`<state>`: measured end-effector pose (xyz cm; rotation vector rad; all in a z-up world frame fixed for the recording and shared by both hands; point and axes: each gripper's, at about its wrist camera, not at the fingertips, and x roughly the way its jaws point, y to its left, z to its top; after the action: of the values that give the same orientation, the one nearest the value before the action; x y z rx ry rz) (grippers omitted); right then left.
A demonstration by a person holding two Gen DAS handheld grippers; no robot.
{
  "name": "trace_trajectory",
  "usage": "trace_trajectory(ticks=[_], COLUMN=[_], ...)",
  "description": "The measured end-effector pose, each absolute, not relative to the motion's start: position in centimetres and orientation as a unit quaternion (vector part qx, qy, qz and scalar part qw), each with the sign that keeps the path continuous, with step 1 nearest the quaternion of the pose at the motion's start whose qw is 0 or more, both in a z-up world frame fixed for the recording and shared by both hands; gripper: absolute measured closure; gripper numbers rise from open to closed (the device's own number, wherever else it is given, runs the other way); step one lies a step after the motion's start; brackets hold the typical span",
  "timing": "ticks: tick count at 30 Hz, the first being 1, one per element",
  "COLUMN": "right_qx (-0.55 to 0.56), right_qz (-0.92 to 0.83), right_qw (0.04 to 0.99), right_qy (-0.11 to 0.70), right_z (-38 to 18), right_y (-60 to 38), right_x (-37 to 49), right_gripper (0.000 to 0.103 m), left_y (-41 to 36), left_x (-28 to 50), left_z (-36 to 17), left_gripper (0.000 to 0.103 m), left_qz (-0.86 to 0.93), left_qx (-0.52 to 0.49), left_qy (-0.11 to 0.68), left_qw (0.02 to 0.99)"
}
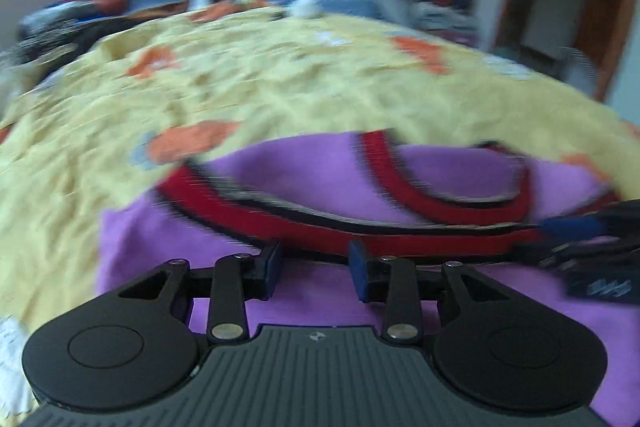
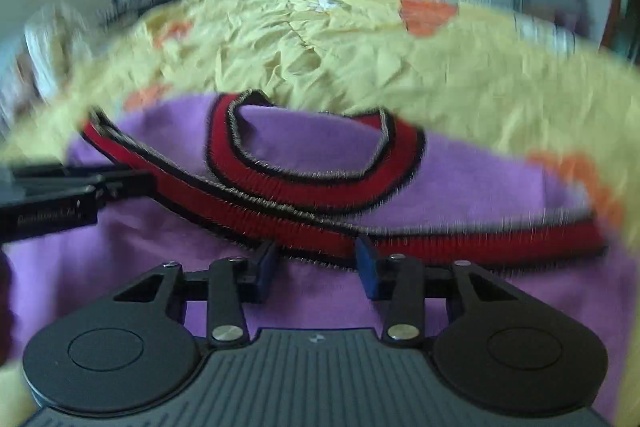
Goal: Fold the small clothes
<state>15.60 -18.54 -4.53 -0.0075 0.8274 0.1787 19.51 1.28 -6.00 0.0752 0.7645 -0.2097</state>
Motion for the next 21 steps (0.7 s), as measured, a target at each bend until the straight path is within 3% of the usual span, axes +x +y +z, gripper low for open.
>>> trace_trajectory(ticks=[8, 14, 16, 17, 19, 21], right_qx=[0.028, 0.037, -0.008, -0.038, 0.006, 0.033], right_qz=[0.048, 0.075, 0.071, 0.052, 0.048, 0.023], right_qw=[0.921, 0.924, 0.917, 0.924, 0.925, 0.928], right_qy=[0.386, 0.373, 0.391, 0.377, 0.376, 0.370], right_z=[-3.0, -2.2, -4.2, -5.0, -4.7, -3.5], right_y=[-20.8, -21.6, -20.5, -20.5, -22.2, -23.3], right_x=[17.8, 11.1, 11.1, 11.1, 11.6, 10.8], right_gripper=[0.062, 0.062, 0.064, 0.057, 0.055, 0.054], left_y=[5.7, 6.7, 7.0, 6.9, 7.0, 6.9], left_x=[21.0, 21.5, 21.5, 21.5, 20.4, 17.9], left_z=[-5.0, -5.9, -5.6, -5.4, -4.2, -2.7], left_gripper=[0.053, 0.037, 0.037, 0.039, 0.048, 0.042], left_qz=[-0.043, -0.038, -0.036, -0.031, -0.024, -0.055], left_qx=[0.018, 0.046, 0.040, 0.039, 0.027, 0.010], left_qy=[0.371, 0.350, 0.355, 0.360, 0.369, 0.368], left_qw=[0.927, 0.935, 0.933, 0.932, 0.929, 0.928])
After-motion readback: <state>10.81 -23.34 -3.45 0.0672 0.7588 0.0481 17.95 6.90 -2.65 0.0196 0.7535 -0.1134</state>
